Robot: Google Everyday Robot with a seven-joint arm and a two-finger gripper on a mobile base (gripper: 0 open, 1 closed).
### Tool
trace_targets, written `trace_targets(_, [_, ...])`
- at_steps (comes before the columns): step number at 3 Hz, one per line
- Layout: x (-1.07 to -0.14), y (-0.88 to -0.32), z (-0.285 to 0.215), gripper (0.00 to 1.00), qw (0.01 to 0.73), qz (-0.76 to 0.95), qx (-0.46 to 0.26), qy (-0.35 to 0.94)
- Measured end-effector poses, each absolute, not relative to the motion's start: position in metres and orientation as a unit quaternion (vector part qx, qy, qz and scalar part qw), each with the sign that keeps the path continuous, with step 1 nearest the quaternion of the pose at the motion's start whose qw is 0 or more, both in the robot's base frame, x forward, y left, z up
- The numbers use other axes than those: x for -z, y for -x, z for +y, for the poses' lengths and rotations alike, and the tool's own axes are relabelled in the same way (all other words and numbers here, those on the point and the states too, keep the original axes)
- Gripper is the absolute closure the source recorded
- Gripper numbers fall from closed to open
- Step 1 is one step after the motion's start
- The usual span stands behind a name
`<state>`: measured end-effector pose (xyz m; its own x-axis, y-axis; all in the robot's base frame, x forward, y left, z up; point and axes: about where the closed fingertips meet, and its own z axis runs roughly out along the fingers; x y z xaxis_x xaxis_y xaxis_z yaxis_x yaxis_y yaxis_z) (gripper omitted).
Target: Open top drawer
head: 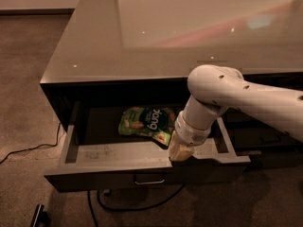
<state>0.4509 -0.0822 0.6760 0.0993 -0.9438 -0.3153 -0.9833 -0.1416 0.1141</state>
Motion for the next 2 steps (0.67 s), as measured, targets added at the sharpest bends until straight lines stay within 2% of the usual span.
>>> trace_targets(2, [-0.6760, -0.4509, -0.0822, 0.35, 0.062, 0.652, -0.158, 0.739])
